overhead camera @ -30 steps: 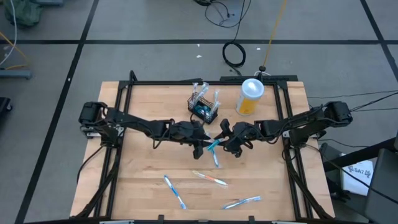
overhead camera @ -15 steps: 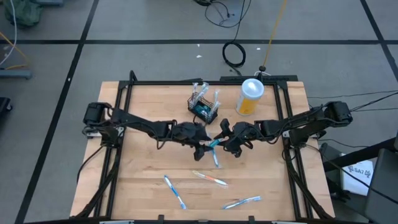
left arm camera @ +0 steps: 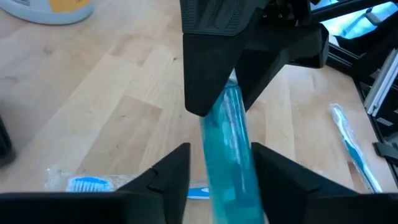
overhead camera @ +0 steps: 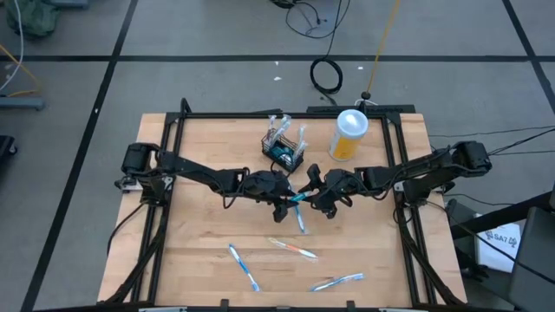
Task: Pick & Place toothbrushing station
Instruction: Put the blue mouthwash bottle into the black organizer
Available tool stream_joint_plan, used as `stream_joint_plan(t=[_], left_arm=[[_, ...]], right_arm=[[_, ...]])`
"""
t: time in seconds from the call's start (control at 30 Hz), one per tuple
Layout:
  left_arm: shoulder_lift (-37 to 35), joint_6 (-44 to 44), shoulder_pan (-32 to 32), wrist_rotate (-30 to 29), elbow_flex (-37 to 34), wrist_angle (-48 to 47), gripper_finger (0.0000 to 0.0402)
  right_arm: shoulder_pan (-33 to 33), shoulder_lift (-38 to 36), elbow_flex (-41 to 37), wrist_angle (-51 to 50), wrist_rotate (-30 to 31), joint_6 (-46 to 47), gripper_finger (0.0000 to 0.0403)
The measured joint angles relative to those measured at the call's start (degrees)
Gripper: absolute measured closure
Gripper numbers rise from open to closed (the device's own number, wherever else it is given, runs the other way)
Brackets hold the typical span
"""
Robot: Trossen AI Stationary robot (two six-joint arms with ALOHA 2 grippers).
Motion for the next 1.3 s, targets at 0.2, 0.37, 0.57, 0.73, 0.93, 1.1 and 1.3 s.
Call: stream_joint_plan(t=[0.2,0.37,0.57,0.73,0.93,1.1,1.3], left_arm=[[0.0,0.3,0.0,0.0,0.0,0.0,0.0289],[0.0,0.7,0.0,0.0,0.0,0.0,0.0305],[0.0,0.7,0.0,-0.1,0.0,0.2,0.0307],[-0.5,0.7,0.2,-0.5,0.0,0.5,0.0308],[-2.3,1.5,1.7,-0.1,0.0,-0.5,0.0309],[-6.7,3.9,3.2,-0.2,0.0,-6.8,0.0309],[-15.6,9.9,5.3,-0.6,0.0,-14.2,0.0309]], right_arm=[[0.0,0.0,0.0,0.0,-0.2,0.1,0.0277],[0.0,0.0,0.0,0.0,-0.3,0.3,0.0277],[0.0,0.0,-0.2,1.1,1.3,4.1,0.0274],[0.1,0.0,-0.1,2.7,2.3,6.9,0.0242],[0.1,-0.9,0.0,3.2,2.8,7.7,0.0199],[0.8,-5.2,0.0,1.9,8.2,7.9,0.0181],[1.0,-11.8,0.0,2.5,9.7,9.1,0.0183]])
